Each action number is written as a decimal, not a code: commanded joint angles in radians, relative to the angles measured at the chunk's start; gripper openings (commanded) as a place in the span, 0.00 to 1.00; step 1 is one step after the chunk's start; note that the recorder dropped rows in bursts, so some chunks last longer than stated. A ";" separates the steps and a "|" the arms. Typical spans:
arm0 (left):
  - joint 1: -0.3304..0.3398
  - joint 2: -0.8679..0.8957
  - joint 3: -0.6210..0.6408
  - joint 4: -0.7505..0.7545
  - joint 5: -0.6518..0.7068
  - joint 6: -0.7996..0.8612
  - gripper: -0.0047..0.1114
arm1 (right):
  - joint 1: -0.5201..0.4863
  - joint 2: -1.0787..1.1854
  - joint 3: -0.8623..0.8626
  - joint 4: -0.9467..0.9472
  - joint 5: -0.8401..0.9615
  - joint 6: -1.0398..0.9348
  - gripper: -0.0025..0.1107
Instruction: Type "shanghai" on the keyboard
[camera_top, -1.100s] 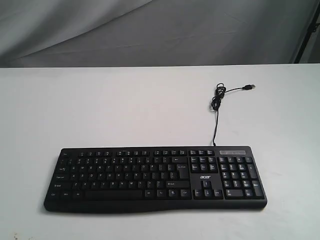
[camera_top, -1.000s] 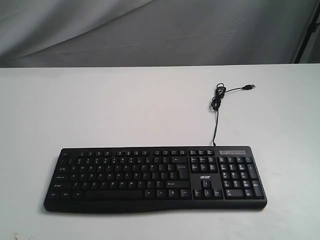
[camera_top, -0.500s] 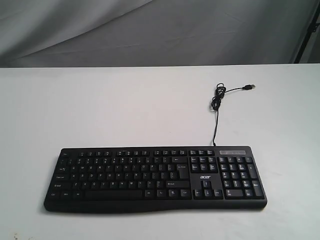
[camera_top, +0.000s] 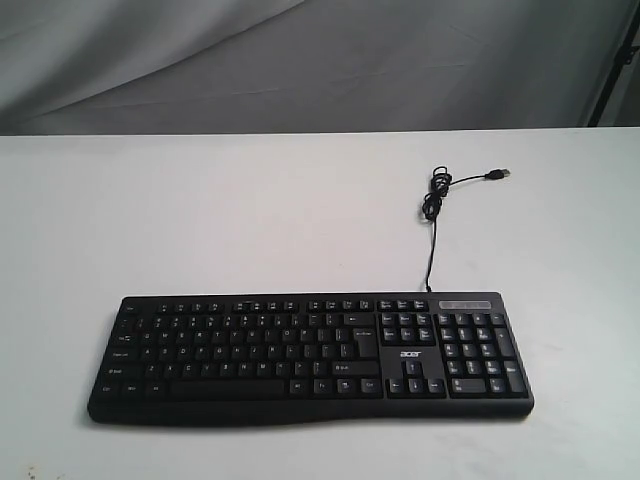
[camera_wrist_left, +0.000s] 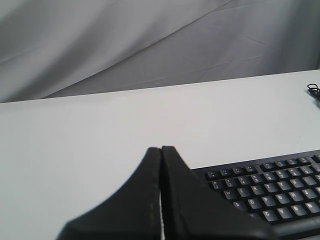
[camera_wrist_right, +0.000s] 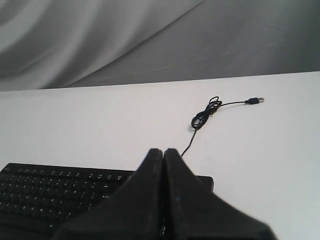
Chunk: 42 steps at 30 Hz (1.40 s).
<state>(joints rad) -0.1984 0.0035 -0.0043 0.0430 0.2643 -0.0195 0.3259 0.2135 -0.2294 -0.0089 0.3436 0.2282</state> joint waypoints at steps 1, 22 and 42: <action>-0.004 -0.003 0.004 0.001 -0.005 -0.003 0.04 | 0.003 0.178 -0.104 0.009 -0.010 -0.004 0.02; -0.004 -0.003 0.004 0.001 -0.005 -0.003 0.04 | 0.606 1.111 -0.481 -0.051 -0.259 0.066 0.02; -0.004 -0.003 0.004 0.001 -0.005 -0.003 0.04 | 0.699 1.763 -1.101 -0.051 -0.036 -0.130 0.02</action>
<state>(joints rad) -0.1984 0.0035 -0.0043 0.0430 0.2643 -0.0195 1.0257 1.9110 -1.2165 -0.0525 0.2212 0.1485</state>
